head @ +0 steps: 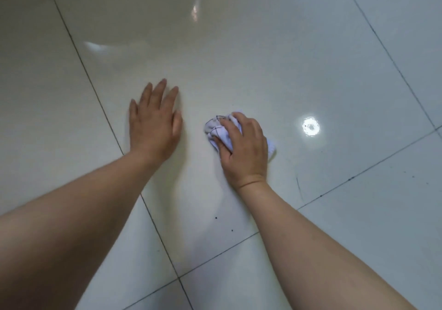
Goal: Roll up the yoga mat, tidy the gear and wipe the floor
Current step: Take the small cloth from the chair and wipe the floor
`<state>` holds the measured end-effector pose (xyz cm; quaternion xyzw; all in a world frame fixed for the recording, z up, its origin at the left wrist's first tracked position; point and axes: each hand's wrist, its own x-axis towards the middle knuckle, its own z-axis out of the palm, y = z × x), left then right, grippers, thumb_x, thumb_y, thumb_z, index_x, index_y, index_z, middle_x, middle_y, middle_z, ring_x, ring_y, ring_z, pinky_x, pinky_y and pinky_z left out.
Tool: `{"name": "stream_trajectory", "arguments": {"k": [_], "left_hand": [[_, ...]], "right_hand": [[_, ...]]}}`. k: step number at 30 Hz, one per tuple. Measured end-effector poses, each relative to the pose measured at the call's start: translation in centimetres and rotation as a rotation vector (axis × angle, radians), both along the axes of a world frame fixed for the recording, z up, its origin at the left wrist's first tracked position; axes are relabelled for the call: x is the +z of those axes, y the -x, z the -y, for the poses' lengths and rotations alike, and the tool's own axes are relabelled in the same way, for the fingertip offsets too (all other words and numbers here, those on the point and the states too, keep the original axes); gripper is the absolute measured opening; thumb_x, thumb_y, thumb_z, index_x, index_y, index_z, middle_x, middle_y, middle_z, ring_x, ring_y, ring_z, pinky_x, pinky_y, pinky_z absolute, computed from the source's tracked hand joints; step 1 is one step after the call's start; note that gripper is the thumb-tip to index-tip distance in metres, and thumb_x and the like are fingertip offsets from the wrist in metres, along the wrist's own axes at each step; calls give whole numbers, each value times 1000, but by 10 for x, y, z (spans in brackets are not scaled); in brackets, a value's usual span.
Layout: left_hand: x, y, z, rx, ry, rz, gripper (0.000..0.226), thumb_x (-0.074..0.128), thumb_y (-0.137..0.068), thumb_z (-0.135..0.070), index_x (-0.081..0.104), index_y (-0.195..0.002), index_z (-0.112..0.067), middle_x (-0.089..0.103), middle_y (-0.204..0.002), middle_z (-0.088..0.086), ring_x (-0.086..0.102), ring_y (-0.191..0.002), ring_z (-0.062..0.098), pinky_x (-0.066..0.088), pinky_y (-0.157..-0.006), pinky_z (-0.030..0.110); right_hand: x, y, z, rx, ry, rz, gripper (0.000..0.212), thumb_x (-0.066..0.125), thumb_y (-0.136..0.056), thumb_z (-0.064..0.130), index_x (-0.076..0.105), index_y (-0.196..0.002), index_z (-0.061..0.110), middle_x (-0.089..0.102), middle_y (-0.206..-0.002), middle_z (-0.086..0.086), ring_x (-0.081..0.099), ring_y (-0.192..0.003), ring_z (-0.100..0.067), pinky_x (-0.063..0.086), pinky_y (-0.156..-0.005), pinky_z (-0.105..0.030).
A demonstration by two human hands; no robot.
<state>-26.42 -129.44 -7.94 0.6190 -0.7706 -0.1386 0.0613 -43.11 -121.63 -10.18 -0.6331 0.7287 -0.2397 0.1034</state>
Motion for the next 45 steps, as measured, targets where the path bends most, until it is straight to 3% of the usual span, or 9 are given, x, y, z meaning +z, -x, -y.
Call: {"name": "stream_trajectory", "arguments": {"k": [5, 10, 15, 21, 27, 35, 39, 42, 45], "left_hand": [[-13, 40, -15, 157, -10, 6, 52, 31, -91, -41, 31, -142, -34, 19, -155, -2, 11, -142, 20, 4, -113, 47], [-17, 44, 24, -28, -45, 113, 53, 23, -95, -48, 10, -145, -42, 0, -157, -5, -5, -144, 18, -5, -113, 48], [-15, 41, 25, -12, -58, 119, 56, 16, -88, -53, 13, -144, -44, 4, -157, -7, -2, -143, 17, -3, -112, 48], [-16, 42, 27, -21, -40, 123, 56, 21, -88, -51, 23, -143, -40, 16, -156, -3, 10, -142, 22, 5, -111, 50], [-14, 42, 28, -23, -44, 114, 55, 23, -88, -50, 25, -143, -39, 17, -155, -2, 11, -142, 23, 5, -111, 51], [-17, 42, 28, -22, -21, 97, 55, 26, -88, -50, 31, -141, -37, 22, -154, 0, 15, -141, 24, 8, -111, 51], [-16, 42, 28, -17, -26, 107, 55, 25, -88, -50, 27, -142, -40, 19, -155, -2, 11, -142, 22, 6, -112, 51], [-16, 42, 27, -14, -42, 114, 55, 23, -88, -51, 22, -143, -42, 13, -156, -5, 5, -143, 20, 2, -112, 49], [-15, 42, 27, -15, -45, 106, 55, 23, -89, -51, 21, -143, -42, 11, -156, -5, 3, -143, 19, 0, -113, 48]], "right_hand": [[-3, 1, -1, -37, 71, 14, 34, 57, -84, 34, 64, -114, 19, 58, -122, -5, 50, -104, -23, 36, -85, -29], [-3, 42, 14, -415, 75, 8, 38, 46, -86, 40, 63, -115, 21, 55, -124, -3, 47, -108, -23, 31, -90, -25], [2, 55, 91, -578, 27, 70, 39, 51, -84, 39, 61, -117, 20, 52, -130, -4, 44, -115, -26, 30, -93, -29], [6, 48, 79, -157, 5, 33, 34, 52, -87, 38, 60, -118, 24, 54, -125, 0, 45, -108, -18, 37, -89, -30], [7, 56, 111, -373, 47, 54, 39, 47, -85, 40, 63, -113, 20, 57, -121, -5, 50, -108, -26, 31, -89, -26], [7, 32, 129, 27, 8, 15, 35, 59, -83, 35, 62, -115, 21, 56, -122, -2, 51, -106, -23, 37, -85, -32], [3, 63, 53, -141, 25, 3, 33, 55, -87, 34, 62, -116, 22, 56, -122, -1, 51, -105, -22, 37, -85, -29], [0, 83, 62, -320, 57, -29, 31, 54, -88, 34, 63, -114, 20, 57, -120, -3, 51, -105, -24, 33, -86, -26], [3, 80, 78, -291, 31, 1, 32, 55, -87, 33, 62, -116, 21, 55, -123, -2, 49, -106, -24, 31, -87, -24]]}}
